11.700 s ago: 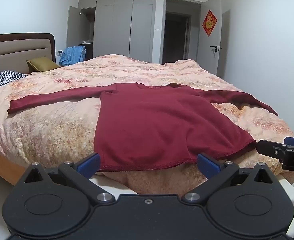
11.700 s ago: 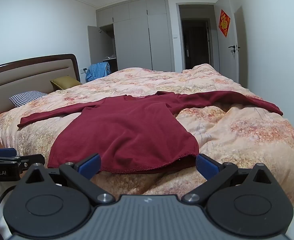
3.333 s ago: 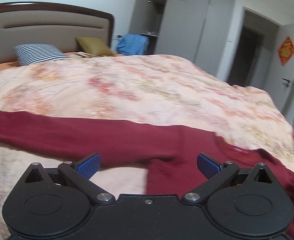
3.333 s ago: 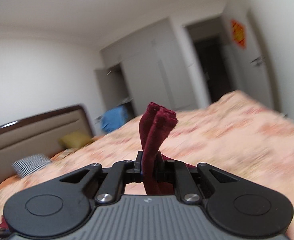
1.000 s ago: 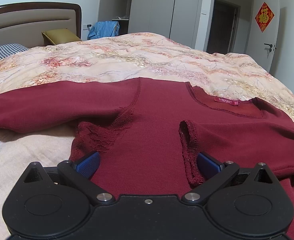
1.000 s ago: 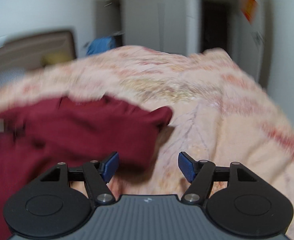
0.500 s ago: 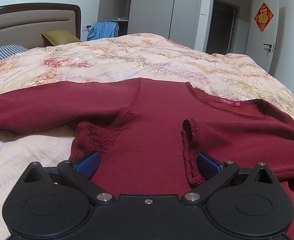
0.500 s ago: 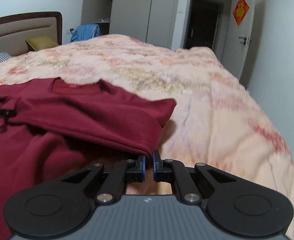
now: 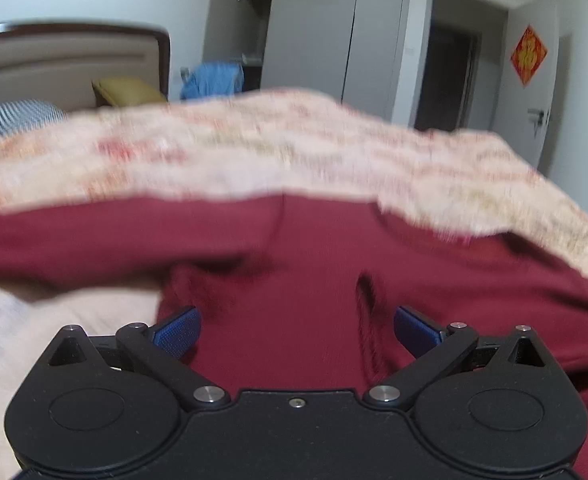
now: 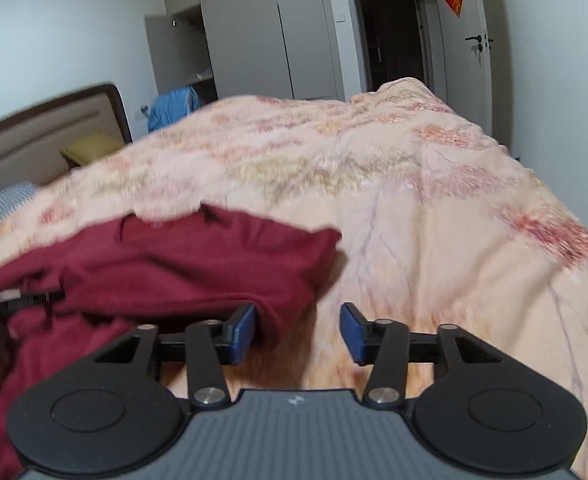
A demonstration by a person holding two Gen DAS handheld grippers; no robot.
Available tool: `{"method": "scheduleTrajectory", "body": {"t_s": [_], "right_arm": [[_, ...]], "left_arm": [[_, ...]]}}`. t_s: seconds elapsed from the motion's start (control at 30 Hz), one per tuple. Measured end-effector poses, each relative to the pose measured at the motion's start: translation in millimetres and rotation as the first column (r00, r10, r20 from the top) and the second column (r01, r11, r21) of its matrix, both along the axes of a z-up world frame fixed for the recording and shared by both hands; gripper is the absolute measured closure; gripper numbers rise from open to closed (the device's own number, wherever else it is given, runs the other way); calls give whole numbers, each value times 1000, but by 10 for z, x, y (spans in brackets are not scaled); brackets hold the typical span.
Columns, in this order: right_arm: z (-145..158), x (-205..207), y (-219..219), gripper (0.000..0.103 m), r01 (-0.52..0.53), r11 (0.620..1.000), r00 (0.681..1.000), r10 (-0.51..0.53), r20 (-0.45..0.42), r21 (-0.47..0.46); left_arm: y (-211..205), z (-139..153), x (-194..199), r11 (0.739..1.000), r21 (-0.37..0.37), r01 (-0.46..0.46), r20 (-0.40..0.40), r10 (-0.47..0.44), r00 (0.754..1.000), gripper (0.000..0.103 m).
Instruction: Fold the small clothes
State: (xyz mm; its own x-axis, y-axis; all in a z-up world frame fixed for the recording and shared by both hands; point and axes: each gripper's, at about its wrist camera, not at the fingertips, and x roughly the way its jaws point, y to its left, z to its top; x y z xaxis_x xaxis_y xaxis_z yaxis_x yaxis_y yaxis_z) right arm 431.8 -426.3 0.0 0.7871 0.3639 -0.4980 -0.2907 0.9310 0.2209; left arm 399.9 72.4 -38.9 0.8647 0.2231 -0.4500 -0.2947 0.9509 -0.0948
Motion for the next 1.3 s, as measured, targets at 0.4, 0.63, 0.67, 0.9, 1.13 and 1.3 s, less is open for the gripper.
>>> {"method": "scheduleTrajectory", "body": {"t_s": [0.4, 0.63, 0.67, 0.9, 1.13, 1.3], "right_arm": [[55, 376, -335, 18, -98, 970, 991, 116, -69, 223], [-326, 1047, -349, 56, -2, 958, 982, 56, -179, 288], [-375, 1102, -351, 61, -12, 951, 979, 75, -190, 310], [-164, 1158, -188, 95, -92, 979, 994, 101, -41, 183], [-94, 1259, 227, 95, -140, 979, 989, 146, 30, -150], [-239, 1092, -15, 58, -41, 998, 999, 41, 3, -51]], "left_arm": [[-1251, 329, 534, 892, -156, 425, 3, -430, 903, 1], [-1984, 15, 741, 821, -76, 566, -105, -571, 814, 0], [-2042, -44, 749, 820, -51, 570, -119, -572, 812, 0], [-2220, -214, 665, 818, 77, 571, -154, -556, 817, 0], [-2223, -224, 721, 818, 88, 568, -156, -552, 819, 0], [-2045, -42, 641, 830, -9, 558, -133, -554, 822, 1]]}}
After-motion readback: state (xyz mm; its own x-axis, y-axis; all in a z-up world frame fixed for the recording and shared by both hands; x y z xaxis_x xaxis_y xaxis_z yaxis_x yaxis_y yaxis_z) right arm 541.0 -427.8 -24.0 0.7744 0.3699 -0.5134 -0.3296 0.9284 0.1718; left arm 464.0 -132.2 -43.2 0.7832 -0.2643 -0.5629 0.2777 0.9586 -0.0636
